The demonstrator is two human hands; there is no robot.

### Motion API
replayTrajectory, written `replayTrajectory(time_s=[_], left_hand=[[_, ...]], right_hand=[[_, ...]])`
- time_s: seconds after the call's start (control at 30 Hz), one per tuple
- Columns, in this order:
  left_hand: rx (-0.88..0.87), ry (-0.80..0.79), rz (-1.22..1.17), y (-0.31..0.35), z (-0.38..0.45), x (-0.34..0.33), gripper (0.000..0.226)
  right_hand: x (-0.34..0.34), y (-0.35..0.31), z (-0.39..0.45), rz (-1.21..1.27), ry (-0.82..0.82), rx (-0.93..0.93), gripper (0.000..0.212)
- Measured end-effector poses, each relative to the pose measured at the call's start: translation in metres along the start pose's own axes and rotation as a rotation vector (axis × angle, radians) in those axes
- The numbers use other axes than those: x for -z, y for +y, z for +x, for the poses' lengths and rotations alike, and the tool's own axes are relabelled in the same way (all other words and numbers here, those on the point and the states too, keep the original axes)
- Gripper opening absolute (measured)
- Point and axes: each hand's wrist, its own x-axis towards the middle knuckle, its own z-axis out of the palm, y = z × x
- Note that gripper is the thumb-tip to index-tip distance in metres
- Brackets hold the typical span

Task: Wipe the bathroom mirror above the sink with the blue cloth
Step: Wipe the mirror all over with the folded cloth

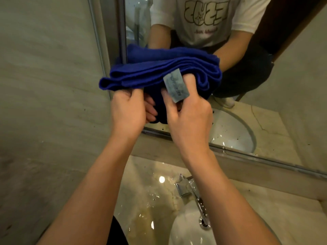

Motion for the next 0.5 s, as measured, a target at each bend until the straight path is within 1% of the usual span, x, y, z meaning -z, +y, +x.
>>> replayTrajectory(time_s=[0.1, 0.23, 0.27, 0.33, 0.4, 0.43, 0.5], left_hand=[[0.001, 0.045, 0.008, -0.014, -0.003, -0.001, 0.045], [0.059, 0.083, 0.083, -0.033, -0.008, -0.004, 0.044], [0.073, 0.079, 0.084, -0.033, -0.010, -0.004, 0.042], [0.078, 0.056, 0.038, -0.031, -0.013, -0.003, 0.041], [0.043, 0.017, 0.011, -0.022, -0.016, -0.002, 0.042], [0.019, 0.018, -0.005, -0.015, -0.017, -0.002, 0.041], [-0.051, 0.070, -0.056, 0.003, -0.017, -0.003, 0.028]], right_hand=[[-0.012, 0.010, -0.017, 0.043, -0.004, -0.068, 0.027], [-0.026, 0.024, -0.039, 0.109, -0.114, -0.177, 0.036], [-0.026, 0.025, -0.040, 0.134, -0.122, -0.194, 0.035], [-0.023, 0.023, -0.036, 0.205, -0.115, -0.221, 0.025], [-0.016, 0.015, -0.025, 0.272, -0.085, -0.245, 0.014], [-0.012, 0.010, -0.018, 0.306, -0.055, -0.250, 0.013], [-0.004, 0.000, -0.005, 0.354, 0.002, -0.232, 0.014]])
